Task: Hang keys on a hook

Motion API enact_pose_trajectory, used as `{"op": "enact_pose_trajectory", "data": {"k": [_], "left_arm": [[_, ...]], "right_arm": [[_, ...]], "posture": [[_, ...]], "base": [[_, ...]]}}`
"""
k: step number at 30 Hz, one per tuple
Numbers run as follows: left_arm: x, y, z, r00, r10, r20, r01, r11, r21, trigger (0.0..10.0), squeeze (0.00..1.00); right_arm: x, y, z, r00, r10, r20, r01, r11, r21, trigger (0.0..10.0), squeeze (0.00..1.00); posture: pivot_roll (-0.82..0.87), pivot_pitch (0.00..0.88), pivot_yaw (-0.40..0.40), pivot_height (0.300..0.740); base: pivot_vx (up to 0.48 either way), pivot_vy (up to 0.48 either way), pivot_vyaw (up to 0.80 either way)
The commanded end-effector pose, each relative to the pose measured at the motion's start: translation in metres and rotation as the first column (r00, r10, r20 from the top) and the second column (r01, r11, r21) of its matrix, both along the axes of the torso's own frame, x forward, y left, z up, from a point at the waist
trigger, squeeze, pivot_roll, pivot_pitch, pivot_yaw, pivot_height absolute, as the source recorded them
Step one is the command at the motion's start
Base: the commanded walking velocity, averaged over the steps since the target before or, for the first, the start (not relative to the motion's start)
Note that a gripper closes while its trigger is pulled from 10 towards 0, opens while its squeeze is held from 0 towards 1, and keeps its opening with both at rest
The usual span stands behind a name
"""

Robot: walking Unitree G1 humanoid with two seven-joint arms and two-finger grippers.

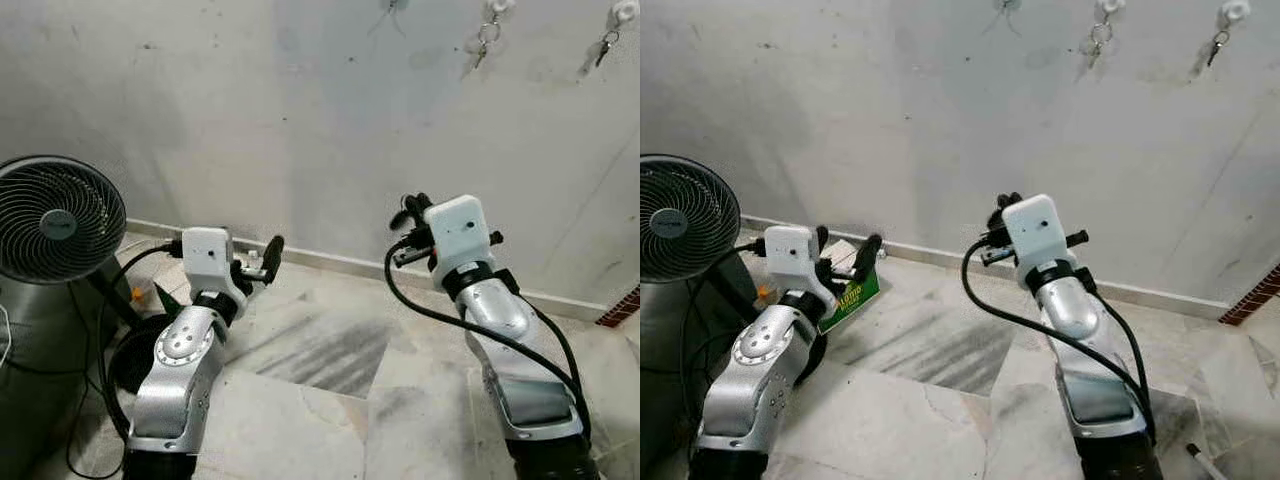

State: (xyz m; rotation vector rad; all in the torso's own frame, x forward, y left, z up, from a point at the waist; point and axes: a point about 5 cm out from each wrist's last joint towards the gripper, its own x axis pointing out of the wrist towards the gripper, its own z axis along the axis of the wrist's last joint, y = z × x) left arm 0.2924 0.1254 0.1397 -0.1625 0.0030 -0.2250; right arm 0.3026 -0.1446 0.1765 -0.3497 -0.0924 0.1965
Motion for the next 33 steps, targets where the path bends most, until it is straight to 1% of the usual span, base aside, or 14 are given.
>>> {"op": "enact_pose_trajectory", "data": {"k": [1, 2, 5, 6, 7, 9, 12, 15, 17, 20, 22, 27, 29, 33], "left_arm": [[-0.001, 0.002, -0.003, 1.000, 0.004, -0.003, -0.004, 1.000, 0.010, 10.0, 0.00], [-0.002, 0.000, -0.006, 1.000, -0.008, -0.010, 0.008, 1.000, -0.001, 10.0, 0.00], [0.000, -0.002, -0.011, 1.000, -0.014, -0.017, 0.014, 1.000, -0.001, 10.0, 0.00], [0.001, -0.002, -0.011, 1.000, -0.010, -0.016, 0.010, 1.000, 0.002, 10.0, 0.00], [0.004, -0.003, -0.010, 1.000, -0.022, -0.009, 0.022, 1.000, -0.016, 10.0, 0.00], [0.006, -0.003, -0.009, 1.000, -0.014, 0.001, 0.014, 1.000, -0.015, 10.0, 0.00], [0.012, -0.002, -0.007, 0.999, 0.029, 0.016, -0.029, 0.999, -0.029, 10.0, 0.00], [0.015, -0.005, -0.005, 0.999, 0.030, 0.033, -0.028, 0.999, -0.042, 10.0, 0.00], [0.018, -0.011, -0.006, 0.999, 0.028, 0.045, -0.026, 0.998, -0.054, 10.0, 0.00], [0.021, -0.017, -0.009, 0.999, 0.025, 0.042, -0.023, 0.998, -0.063, 10.0, 0.00], [0.021, -0.020, -0.011, 0.999, 0.022, 0.043, -0.020, 0.998, -0.067, 10.0, 0.00], [0.020, -0.024, -0.019, 1.000, 0.010, 0.017, -0.009, 0.999, -0.053, 10.0, 0.00], [0.019, -0.024, -0.022, 1.000, -0.013, 0.010, 0.013, 0.999, -0.034, 10.0, 0.00], [0.023, -0.017, -0.020, 0.999, -0.034, 0.032, 0.034, 0.999, -0.012, 10.0, 0.00]], "right_arm": [[0.002, -0.003, 0.003, 1.000, 0.007, 0.013, -0.007, 1.000, 0.005, 10.0, 0.00], [0.002, -0.006, 0.000, 1.000, 0.001, 0.011, -0.001, 1.000, -0.003, 10.0, 0.00], [0.001, -0.013, -0.009, 1.000, -0.015, -0.009, 0.015, 1.000, -0.011, 10.0, 0.00], [0.000, -0.014, -0.010, 1.000, -0.015, -0.011, 0.015, 1.000, -0.015, 10.0, 0.00], [-0.002, -0.011, -0.011, 1.000, 0.006, -0.011, -0.006, 1.000, -0.018, 10.0, 0.00], [-0.004, -0.009, -0.012, 1.000, 0.013, -0.010, -0.014, 1.000, -0.023, 10.0, 0.00], [-0.006, -0.008, -0.014, 1.000, 0.004, -0.023, -0.004, 1.000, -0.003, 10.0, 0.00], [-0.007, -0.008, -0.018, 0.999, -0.010, -0.040, 0.010, 1.000, -0.001, 10.0, 0.00], [-0.007, -0.009, -0.020, 0.999, -0.011, -0.030, 0.011, 1.000, -0.029, 10.0, 0.00], [-0.006, -0.011, -0.025, 0.999, -0.031, -0.032, 0.030, 0.999, -0.043, 10.0, 0.00], [-0.004, -0.014, -0.027, 0.998, -0.053, -0.046, 0.052, 0.998, -0.023, 10.0, 0.00], [0.003, -0.018, -0.026, 0.997, -0.077, -0.030, 0.076, 0.997, -0.023, 10.0, 0.00], [0.007, -0.018, -0.026, 0.996, -0.081, -0.026, 0.081, 0.997, -0.018, 10.0, 0.00], [0.008, -0.011, -0.025, 0.998, -0.067, -0.005, 0.067, 0.998, 0.003, 10.0, 0.00]], "posture": [[-0.06, 0.020, 0.050, 0.740], [-0.07, 0.013, 0.071, 0.740], [-0.09, 0.000, 0.071, 0.740], [-0.09, 0.000, 0.063, 0.740], [-0.09, 0.000, 0.063, 0.740], [-0.10, 0.000, 0.048, 0.740], [-0.11, 0.000, 0.018, 0.740], [-0.12, 0.000, -0.015, 0.740], [-0.13, 0.000, -0.050, 0.740], [-0.13, 0.000, -0.060, 0.740], [-0.13, 0.000, -0.068, 0.740], [-0.11, 0.000, -0.050, 0.740], [-0.11, 0.000, -0.040, 0.740], [-0.10, 0.000, -0.013, 0.740]], "base": [[0.000, 0.000, 0.00], [0.000, 0.000, 0.00], [0.000, 0.000, 0.00], [0.000, 0.000, 0.00], [0.000, 0.000, 0.00], [0.000, 0.000, 0.00], [0.000, 0.000, 0.00], [0.000, 0.000, 0.00], [0.000, 0.000, 0.00], [0.000, 0.000, 0.00], [0.000, 0.000, 0.00], [0.000, 0.000, 0.00], [0.000, 0.000, 0.00], [0.000, 0.000, 0.00]]}}
